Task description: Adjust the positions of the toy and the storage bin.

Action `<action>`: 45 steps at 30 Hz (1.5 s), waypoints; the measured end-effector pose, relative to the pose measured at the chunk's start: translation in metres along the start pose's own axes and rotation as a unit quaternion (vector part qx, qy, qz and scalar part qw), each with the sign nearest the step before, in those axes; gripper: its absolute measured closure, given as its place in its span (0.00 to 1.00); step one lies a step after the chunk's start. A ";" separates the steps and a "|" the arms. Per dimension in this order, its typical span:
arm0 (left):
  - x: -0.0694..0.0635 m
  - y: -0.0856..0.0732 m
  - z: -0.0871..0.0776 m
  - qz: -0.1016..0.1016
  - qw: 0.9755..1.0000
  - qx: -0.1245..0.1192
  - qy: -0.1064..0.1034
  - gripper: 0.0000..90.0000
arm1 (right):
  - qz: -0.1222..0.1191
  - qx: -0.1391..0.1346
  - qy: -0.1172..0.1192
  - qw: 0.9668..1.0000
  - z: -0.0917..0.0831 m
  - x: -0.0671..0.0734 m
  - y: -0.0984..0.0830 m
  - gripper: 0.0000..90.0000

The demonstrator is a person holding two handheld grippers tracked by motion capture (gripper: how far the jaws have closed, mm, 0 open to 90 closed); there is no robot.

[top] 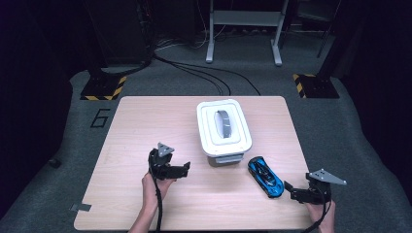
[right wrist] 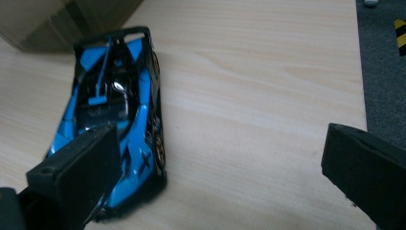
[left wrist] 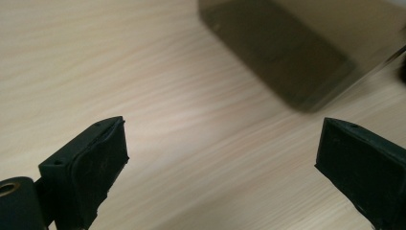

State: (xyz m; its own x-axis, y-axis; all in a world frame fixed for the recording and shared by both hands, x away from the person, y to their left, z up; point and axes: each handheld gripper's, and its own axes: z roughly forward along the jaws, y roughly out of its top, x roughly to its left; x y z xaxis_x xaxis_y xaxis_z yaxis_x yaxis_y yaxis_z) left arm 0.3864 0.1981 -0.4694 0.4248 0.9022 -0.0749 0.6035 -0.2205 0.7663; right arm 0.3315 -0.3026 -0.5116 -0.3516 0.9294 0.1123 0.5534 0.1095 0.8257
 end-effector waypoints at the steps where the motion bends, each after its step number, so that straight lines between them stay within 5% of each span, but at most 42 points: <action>1: 0.005 -0.007 0.001 -0.002 1.000 0.006 0.007 0.04 | -0.001 -0.001 0.002 1.000 -0.001 0.001 0.003 0.00; 8: 0.033 -0.049 0.010 -0.020 0.998 0.039 0.041 0.05 | -0.019 -0.007 0.006 1.000 -0.006 0.017 0.030 0.00; 12: 0.038 -0.060 0.013 -0.005 0.997 0.052 0.059 0.05 | -0.032 0.006 0.014 0.999 -0.003 0.029 0.045 0.00; 30: 0.042 -0.065 0.014 0.004 0.998 0.031 0.052 0.00 | -0.071 0.004 0.063 0.995 0.014 0.078 0.112 0.00; 45: 0.041 -0.066 0.014 0.010 0.998 0.031 0.048 0.01 | -0.099 0.025 0.078 0.992 0.053 0.117 0.157 0.00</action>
State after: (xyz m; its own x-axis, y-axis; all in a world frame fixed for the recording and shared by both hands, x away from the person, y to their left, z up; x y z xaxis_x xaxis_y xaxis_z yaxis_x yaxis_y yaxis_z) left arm 0.3737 0.2448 -0.5316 0.3720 0.9282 0.0030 0.6376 -0.2579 0.7259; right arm 0.4172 -0.1583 -0.3983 -0.5677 0.8223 0.0384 0.4966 0.3049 0.8127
